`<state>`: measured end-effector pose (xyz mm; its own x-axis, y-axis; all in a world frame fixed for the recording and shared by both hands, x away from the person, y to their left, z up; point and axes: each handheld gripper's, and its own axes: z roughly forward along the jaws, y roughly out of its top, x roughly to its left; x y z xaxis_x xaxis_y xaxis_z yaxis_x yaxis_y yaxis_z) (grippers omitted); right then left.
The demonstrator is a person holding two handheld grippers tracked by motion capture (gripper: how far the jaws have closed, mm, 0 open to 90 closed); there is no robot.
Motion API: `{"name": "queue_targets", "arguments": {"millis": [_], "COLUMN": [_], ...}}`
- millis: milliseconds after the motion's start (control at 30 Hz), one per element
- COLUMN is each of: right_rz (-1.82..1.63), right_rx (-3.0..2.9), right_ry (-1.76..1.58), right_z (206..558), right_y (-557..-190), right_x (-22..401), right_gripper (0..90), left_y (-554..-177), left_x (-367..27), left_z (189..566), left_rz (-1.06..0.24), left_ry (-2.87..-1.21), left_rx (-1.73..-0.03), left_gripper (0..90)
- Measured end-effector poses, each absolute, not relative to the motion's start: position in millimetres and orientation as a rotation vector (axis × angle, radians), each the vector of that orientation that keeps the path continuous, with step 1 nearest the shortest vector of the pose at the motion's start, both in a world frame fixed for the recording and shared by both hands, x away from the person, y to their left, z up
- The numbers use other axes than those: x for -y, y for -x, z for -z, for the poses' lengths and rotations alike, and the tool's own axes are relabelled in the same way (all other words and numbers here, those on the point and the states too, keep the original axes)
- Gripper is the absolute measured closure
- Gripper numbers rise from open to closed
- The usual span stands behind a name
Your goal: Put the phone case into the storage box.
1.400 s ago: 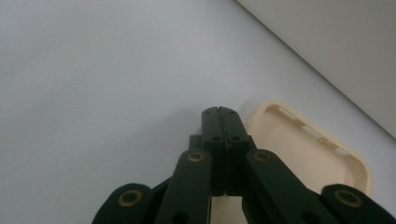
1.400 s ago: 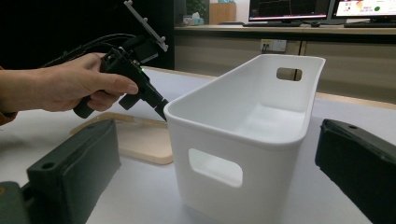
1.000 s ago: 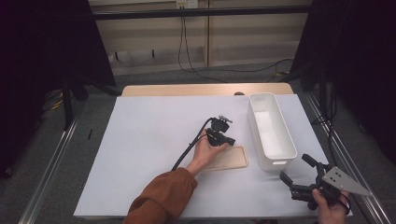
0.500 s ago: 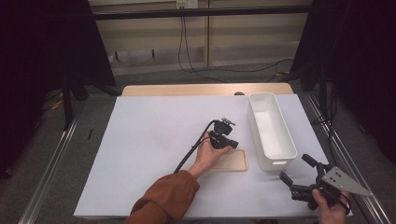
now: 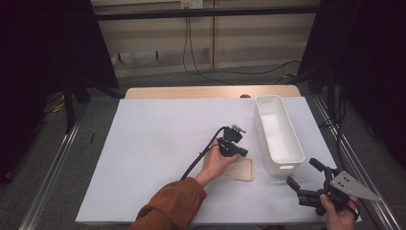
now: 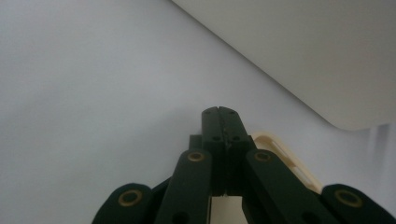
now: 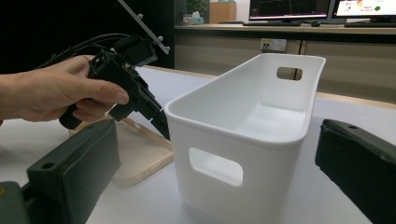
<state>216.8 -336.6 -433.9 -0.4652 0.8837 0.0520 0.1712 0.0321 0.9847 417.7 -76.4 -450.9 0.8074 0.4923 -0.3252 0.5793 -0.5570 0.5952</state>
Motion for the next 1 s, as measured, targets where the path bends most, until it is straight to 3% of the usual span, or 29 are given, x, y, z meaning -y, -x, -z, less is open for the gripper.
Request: {"name": "queue_targets", "arguments": {"millis": [1000], "right_rz": [-1.477], "right_rx": [-1.698], "right_ry": [-1.079], "right_z": [434.1], "right_y": [-217.0], "right_x": [336.6], "right_gripper": [0.0], "left_y": [-377.1], "left_x": [60.8], "left_z": [443.8], "left_rz": [0.212], "left_ry": [-2.358], "left_rx": [-0.661], "left_gripper": [90.0]}}
